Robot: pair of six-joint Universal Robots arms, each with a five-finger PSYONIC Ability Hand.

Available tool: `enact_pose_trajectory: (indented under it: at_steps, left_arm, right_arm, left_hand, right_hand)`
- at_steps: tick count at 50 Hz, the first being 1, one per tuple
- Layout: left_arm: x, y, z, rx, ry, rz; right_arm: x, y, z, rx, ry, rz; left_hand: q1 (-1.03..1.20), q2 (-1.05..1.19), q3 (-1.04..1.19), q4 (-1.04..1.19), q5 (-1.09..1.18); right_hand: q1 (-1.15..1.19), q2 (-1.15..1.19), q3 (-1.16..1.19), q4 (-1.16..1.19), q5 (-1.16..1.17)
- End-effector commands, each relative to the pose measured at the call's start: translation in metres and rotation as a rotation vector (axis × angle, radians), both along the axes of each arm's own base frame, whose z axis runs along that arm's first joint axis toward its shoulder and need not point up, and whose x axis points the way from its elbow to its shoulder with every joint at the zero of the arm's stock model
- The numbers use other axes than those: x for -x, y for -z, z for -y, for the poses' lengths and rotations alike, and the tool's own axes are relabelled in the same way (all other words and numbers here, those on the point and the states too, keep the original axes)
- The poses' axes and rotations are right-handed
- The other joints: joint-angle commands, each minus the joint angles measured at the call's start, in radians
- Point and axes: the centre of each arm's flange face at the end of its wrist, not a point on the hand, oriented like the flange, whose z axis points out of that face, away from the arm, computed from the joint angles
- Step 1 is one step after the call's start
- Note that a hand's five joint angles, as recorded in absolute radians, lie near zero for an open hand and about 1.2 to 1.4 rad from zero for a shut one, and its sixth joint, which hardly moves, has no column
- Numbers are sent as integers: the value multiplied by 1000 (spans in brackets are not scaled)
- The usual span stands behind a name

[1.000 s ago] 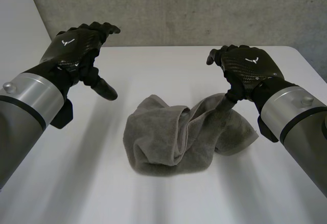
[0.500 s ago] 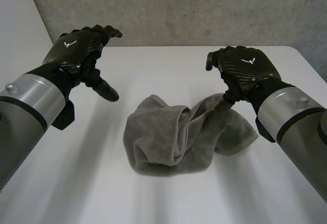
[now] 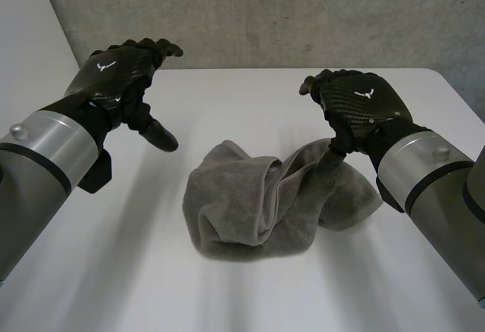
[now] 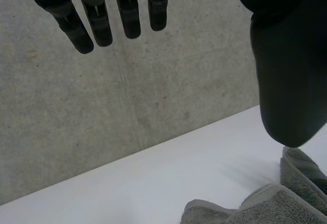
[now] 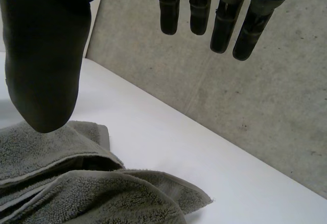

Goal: Fold the towel.

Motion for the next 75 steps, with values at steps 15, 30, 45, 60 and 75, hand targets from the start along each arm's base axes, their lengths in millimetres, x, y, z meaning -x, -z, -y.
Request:
enact_pose_trajectory:
  at_steps: [15, 30, 45, 60, 75]
  left_arm:
    - [67, 76, 40, -6, 149, 327]
    - [105, 151, 42, -116, 269, 495]
    - [81, 98, 36, -67, 137, 462]
    - [31, 61, 24, -58, -5, 362]
    - [55, -113, 97, 408, -225, -163]
  right_arm:
    - [36, 40, 42, -89, 131, -172]
    - [31, 106, 57, -235, 125, -234]
    - [30, 65, 56, -103, 120, -184]
    - [11, 36, 53, 100, -15, -494]
    - [-18, -113, 116, 921, 311, -28]
  left_hand:
    - [-10, -9, 0, 2, -161]
    - [161, 161, 171, 173, 9]
    - [1123, 1124, 1133, 1135, 971]
    - [1123, 1124, 1133, 1135, 971]
    - [1123, 1124, 1133, 1135, 971]
  right_hand:
    - [37, 51, 59, 56, 77]
    - [336, 351, 359, 355, 377]
    - [1113, 1127, 1135, 1132, 1154]
    - [1113, 1127, 1135, 1132, 1154]
    - [1113, 1127, 1135, 1132, 1154]
